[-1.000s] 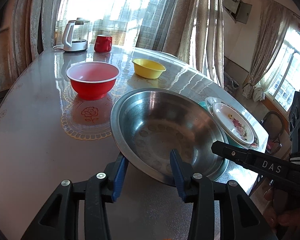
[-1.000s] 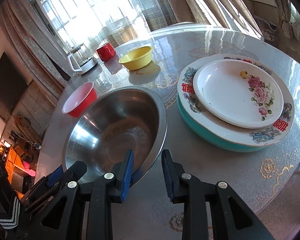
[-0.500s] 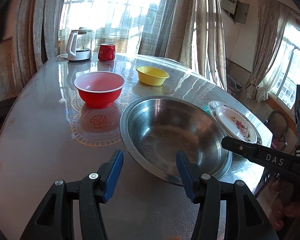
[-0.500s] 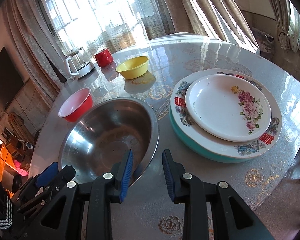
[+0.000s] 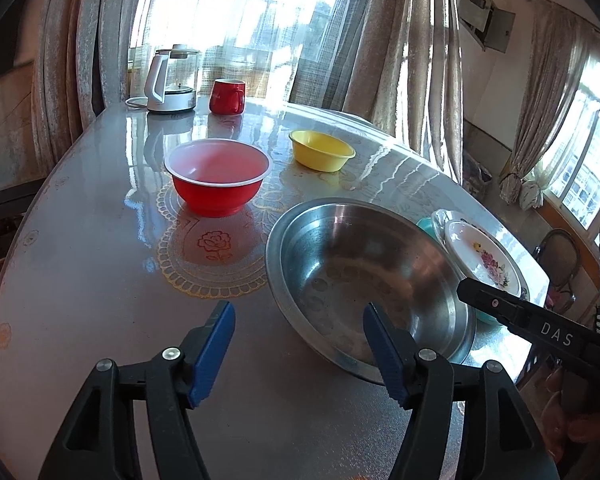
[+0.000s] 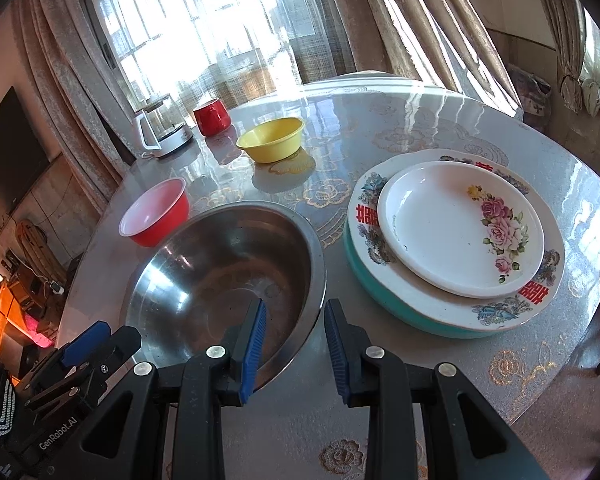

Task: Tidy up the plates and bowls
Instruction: 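Open the left tool and withdraw from the steel bowl, then move the right tool to the yellow bowl and close on its rim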

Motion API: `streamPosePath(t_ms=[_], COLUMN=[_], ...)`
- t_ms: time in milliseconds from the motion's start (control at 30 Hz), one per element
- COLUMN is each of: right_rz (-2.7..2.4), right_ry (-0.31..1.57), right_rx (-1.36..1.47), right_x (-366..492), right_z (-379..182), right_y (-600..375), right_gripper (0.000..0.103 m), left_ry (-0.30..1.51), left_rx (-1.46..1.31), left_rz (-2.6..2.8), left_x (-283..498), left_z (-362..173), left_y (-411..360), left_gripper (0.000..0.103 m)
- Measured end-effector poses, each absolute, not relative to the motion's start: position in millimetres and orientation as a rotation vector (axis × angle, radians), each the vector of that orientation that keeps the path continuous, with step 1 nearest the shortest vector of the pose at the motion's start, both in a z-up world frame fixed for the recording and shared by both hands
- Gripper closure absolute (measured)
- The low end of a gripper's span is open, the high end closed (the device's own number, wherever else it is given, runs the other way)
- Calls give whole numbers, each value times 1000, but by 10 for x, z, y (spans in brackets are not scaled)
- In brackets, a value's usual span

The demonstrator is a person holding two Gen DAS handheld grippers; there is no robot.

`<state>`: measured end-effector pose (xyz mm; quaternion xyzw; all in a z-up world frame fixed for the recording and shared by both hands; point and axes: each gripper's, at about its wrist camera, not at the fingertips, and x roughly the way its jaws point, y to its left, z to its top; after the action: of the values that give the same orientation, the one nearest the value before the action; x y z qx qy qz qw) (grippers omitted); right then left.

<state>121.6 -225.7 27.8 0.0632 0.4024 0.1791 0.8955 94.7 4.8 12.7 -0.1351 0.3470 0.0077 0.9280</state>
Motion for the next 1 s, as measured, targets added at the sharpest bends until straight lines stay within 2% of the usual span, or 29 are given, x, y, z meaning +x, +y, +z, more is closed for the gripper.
streamPosePath(t_ms=[733, 900, 1000], right_rz=[404, 388, 382], right_ry=[792, 794, 806], right_rx=[109, 104, 106], right_x=[1509, 1783, 1957], right_z=[529, 655, 716], right_y=[-2107, -2094, -2074], right_gripper=[73, 72, 71], left_ry=[727, 726, 740], left_rx=[-282, -283, -281], left_rz=[86, 78, 63], left_x=[1489, 1637, 1770], left_z=[361, 461, 507], left_y=[414, 417, 393], left_gripper=[29, 20, 20])
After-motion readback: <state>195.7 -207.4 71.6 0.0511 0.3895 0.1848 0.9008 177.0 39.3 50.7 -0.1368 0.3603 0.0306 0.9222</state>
